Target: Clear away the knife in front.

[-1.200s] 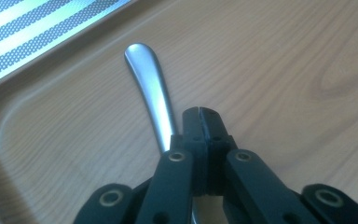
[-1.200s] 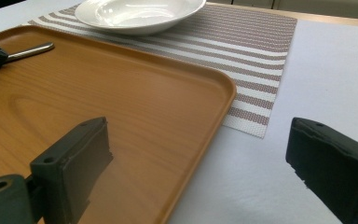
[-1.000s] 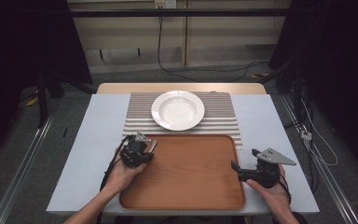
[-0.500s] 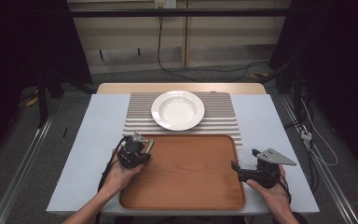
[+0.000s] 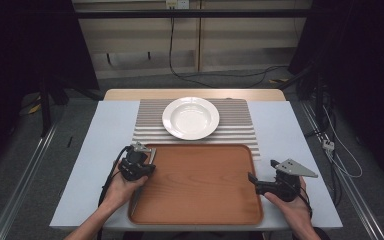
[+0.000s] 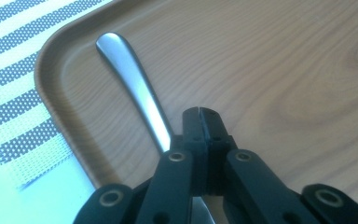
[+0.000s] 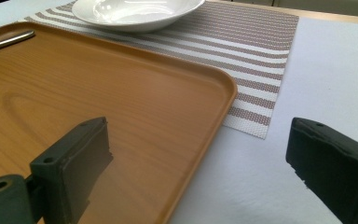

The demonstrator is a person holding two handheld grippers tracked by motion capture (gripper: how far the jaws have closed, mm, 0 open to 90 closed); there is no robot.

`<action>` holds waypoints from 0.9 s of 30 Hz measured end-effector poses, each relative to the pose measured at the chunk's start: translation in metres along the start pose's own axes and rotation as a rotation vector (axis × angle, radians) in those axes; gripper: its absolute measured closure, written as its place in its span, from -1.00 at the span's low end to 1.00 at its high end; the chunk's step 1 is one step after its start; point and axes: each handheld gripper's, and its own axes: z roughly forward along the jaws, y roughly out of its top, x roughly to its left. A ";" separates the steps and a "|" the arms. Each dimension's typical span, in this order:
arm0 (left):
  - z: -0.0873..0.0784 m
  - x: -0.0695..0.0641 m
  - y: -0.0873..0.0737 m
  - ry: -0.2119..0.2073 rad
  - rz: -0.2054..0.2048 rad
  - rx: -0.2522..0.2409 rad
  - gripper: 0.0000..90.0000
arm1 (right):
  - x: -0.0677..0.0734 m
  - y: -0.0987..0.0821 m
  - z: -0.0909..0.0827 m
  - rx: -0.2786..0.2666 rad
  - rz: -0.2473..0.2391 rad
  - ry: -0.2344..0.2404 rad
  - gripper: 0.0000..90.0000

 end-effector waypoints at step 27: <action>-0.004 0.012 -0.005 -0.005 -0.021 -0.003 1.00 | 0.000 0.000 0.000 0.001 0.003 -0.004 -0.87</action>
